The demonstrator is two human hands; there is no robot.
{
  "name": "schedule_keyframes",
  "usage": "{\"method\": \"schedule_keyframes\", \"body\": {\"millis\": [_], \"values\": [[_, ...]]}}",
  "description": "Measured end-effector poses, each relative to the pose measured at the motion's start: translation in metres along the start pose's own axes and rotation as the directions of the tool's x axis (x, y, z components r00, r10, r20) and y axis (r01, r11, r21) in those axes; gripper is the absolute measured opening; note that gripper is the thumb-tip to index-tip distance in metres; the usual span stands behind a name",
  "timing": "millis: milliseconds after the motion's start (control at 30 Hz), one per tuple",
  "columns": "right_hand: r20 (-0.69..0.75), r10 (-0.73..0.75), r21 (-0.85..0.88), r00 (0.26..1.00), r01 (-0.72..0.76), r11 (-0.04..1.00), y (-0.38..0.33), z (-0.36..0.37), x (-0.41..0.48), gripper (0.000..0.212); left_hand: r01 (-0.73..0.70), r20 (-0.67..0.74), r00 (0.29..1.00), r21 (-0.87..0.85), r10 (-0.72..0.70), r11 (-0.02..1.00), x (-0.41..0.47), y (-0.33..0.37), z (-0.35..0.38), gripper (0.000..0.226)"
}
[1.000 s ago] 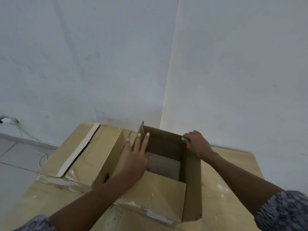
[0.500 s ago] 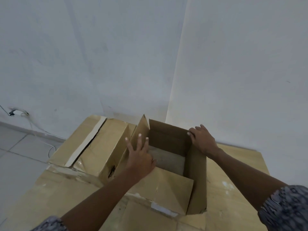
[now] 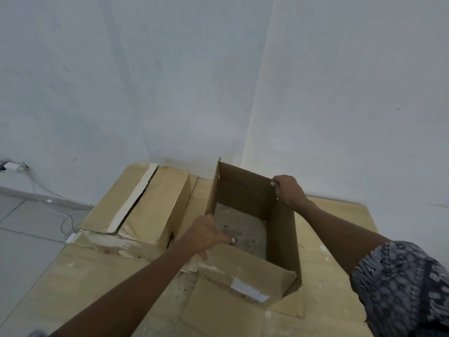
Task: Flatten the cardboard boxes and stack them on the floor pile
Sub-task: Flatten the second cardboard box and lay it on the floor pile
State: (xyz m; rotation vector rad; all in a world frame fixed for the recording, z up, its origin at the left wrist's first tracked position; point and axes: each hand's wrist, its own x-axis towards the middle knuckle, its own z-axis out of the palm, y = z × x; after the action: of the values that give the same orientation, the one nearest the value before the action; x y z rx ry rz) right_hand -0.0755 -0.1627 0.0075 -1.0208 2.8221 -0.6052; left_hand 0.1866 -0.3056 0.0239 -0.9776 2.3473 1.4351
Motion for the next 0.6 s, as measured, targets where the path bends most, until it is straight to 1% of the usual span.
{"method": "schedule_keyframes", "body": {"millis": [67,133,200,300,333,400,467,533,600], "values": [[0.026,-0.039,0.005,0.999,0.039,0.999,-0.011,0.001,-0.009,0.022,-0.089,-0.026,0.996,-0.044,0.088,0.995,0.002,0.003,0.004,0.05],[0.038,-0.06,0.027,0.997,0.059,0.998,-0.024,0.002,-0.019,0.023,-0.167,-0.022,0.986,-0.109,0.166,0.98,0.006,0.01,0.007,0.049],[0.04,-0.022,0.093,0.999,0.019,0.995,-0.036,0.005,-0.028,0.026,-0.209,0.002,0.977,-0.145,0.212,0.967,0.011,0.022,0.013,0.058],[0.071,0.086,0.209,0.994,-0.1,0.973,-0.045,0.014,-0.036,0.027,-0.26,0.053,0.961,-0.147,0.27,0.954,0.02,0.044,0.03,0.086],[0.082,0.122,0.258,0.989,-0.14,0.956,-0.047,0.017,-0.039,0.028,-0.272,0.053,0.958,-0.145,0.282,0.951,0.023,0.05,0.036,0.092],[0.097,0.186,0.36,0.978,-0.208,0.909,-0.048,0.02,-0.046,0.028,-0.286,0.04,0.955,-0.158,0.295,0.945,0.029,0.061,0.049,0.092],[0.113,0.215,0.442,0.97,-0.242,0.863,-0.049,0.018,-0.053,0.03,-0.282,0.062,0.951,-0.227,0.302,0.932,0.032,0.072,0.061,0.093],[0.145,0.231,0.503,0.962,-0.273,0.82,-0.048,0.014,-0.056,0.032,-0.269,0.077,0.949,-0.317,0.307,0.909,0.034,0.081,0.073,0.101],[0.166,0.236,0.516,0.957,-0.289,0.806,-0.042,0.01,-0.057,0.035,-0.252,0.088,0.947,-0.399,0.31,0.882,0.042,0.083,0.085,0.112]]}}
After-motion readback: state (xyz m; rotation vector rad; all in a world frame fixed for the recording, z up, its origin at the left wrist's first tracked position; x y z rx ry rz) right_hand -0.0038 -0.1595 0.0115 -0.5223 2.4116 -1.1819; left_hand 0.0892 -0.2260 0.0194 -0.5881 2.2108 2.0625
